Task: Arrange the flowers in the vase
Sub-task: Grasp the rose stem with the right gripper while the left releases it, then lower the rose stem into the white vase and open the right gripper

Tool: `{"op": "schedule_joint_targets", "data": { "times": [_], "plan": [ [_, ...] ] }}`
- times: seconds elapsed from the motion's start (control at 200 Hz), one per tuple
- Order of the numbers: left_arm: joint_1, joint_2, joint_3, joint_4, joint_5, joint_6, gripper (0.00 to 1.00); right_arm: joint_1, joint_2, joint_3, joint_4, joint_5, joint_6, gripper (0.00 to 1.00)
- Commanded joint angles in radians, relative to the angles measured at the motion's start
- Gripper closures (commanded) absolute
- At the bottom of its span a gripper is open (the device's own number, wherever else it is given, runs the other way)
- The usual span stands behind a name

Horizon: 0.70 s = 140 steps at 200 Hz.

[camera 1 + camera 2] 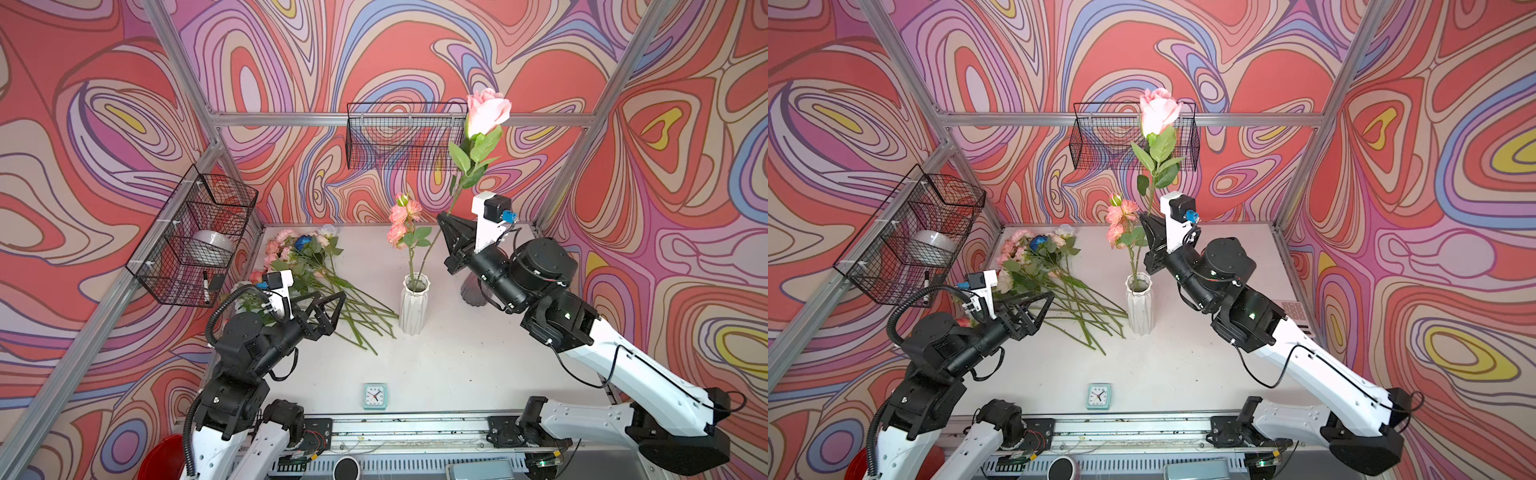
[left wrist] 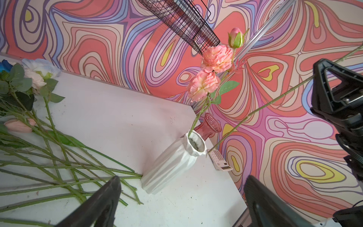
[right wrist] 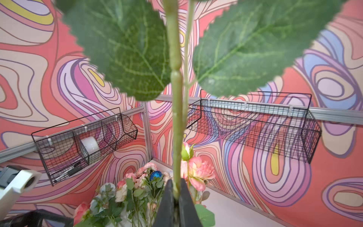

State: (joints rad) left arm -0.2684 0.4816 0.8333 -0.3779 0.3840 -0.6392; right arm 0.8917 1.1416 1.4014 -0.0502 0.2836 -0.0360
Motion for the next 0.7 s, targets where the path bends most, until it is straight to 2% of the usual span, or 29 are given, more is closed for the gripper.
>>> {"op": "schedule_joint_targets", "data": {
  "times": [0.0,0.275,0.541,0.676,0.696],
  "plan": [
    [0.001,-0.015,-0.02,-0.013,-0.013,0.003,0.0,0.001,0.004,-0.025,0.123,0.068,-0.06,1.0],
    [0.002,-0.009,-0.041,-0.004,-0.004,-0.012,0.0,0.0,0.031,-0.078,0.131,0.096,-0.05,1.0],
    [0.003,-0.003,-0.063,0.013,0.0,-0.025,0.0,-0.019,0.016,-0.238,0.151,0.11,0.055,1.0],
    [0.002,0.007,-0.077,0.018,0.003,-0.04,0.0,-0.038,0.027,-0.277,0.104,0.112,0.13,1.0],
    [0.001,0.008,-0.079,0.017,0.004,-0.043,0.0,-0.04,0.027,-0.282,0.095,0.111,0.142,0.98]
  ]
}}
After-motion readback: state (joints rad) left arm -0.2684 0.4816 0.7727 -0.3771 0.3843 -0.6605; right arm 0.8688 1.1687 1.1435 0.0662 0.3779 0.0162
